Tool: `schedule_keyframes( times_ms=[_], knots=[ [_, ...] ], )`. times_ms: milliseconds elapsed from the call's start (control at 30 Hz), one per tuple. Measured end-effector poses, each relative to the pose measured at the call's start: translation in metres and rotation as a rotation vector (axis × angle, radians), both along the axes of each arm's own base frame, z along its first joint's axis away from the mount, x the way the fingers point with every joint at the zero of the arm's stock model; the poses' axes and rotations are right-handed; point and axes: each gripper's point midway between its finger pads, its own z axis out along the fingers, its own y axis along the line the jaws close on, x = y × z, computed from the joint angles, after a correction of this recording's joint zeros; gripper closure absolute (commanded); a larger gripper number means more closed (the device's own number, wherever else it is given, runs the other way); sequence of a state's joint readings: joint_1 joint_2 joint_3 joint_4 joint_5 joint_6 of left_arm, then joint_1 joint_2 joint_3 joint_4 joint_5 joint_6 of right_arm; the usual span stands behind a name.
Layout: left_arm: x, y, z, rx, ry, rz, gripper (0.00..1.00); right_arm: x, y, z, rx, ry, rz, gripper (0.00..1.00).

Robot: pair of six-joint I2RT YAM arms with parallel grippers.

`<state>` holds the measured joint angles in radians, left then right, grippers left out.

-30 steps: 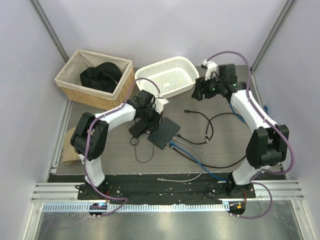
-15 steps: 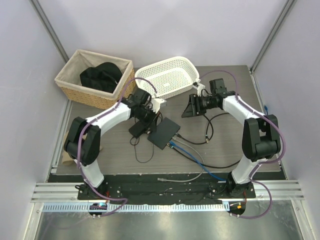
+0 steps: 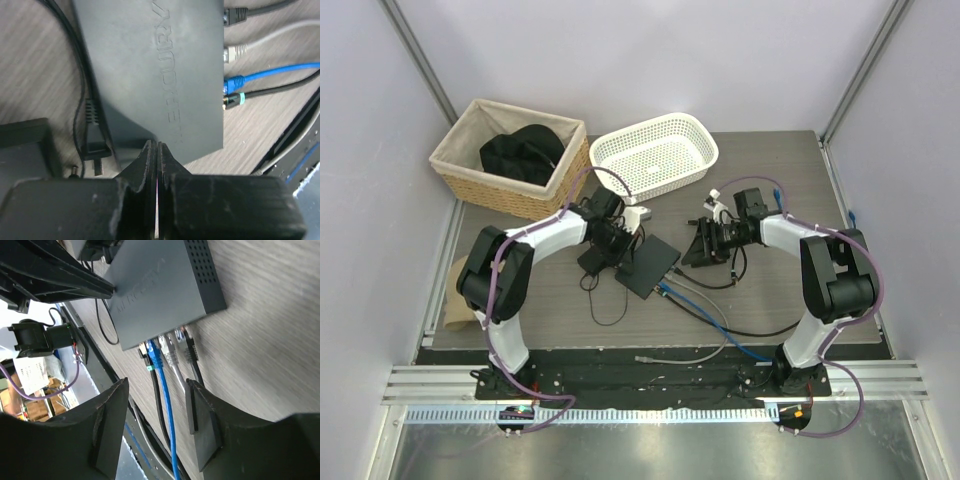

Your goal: Pull the plug from the switch port

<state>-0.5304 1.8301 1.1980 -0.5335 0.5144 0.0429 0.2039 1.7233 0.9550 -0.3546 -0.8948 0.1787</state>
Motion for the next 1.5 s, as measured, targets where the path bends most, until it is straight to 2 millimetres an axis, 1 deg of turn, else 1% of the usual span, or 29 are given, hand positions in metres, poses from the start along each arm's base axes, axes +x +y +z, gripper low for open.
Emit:
schedule_keyframes(
  times_ms=[100, 167, 333, 400, 600, 700, 767, 933, 1367, 1467, 1500],
  knots=[
    [0.004, -0.003, 0.0, -0.014, -0.007, 0.016, 0.99, 0.005, 0.005, -0.002, 0.011, -0.001, 0.01, 0.47],
    [0.004, -0.005, 0.0, -0.018, -0.005, 0.025, 0.99, 0.008, 0.007, -0.01, 0.011, 0.004, 0.017, 0.48],
    [0.007, -0.007, -0.001, -0.032, -0.012, 0.031, 1.0, 0.004, 0.012, -0.033, -0.001, 0.054, 0.036, 0.48],
    [0.007, -0.007, 0.0, -0.034, -0.016, 0.032, 1.0, 0.003, 0.013, -0.038, -0.003, 0.062, 0.04, 0.48],
    [0.007, -0.008, 0.0, -0.034, -0.018, 0.029, 1.0, 0.001, 0.024, -0.039, 0.008, 0.034, 0.075, 0.48],
    [0.007, -0.008, -0.001, -0.032, -0.02, 0.029, 1.0, 0.002, 0.028, -0.039, 0.023, 0.044, 0.065, 0.5],
    [0.007, -0.008, -0.001, -0.032, -0.02, 0.03, 1.0, 0.002, 0.029, -0.04, 0.029, 0.051, 0.053, 0.51],
    [0.007, -0.008, -0.001, -0.031, -0.021, 0.03, 1.0, 0.004, 0.032, -0.042, 0.035, 0.062, 0.043, 0.59],
    [0.007, -0.01, -0.001, -0.029, -0.028, 0.025, 1.0, 0.007, 0.031, -0.047, 0.009, 0.122, -0.007, 0.6],
    [0.007, -0.011, -0.001, -0.028, -0.032, 0.022, 1.0, 0.007, 0.032, -0.048, -0.017, 0.143, -0.019, 0.64],
    [0.006, -0.012, -0.001, -0.028, -0.033, 0.02, 1.0, 0.008, 0.032, -0.048, -0.028, 0.145, -0.021, 0.67]
  ],
)
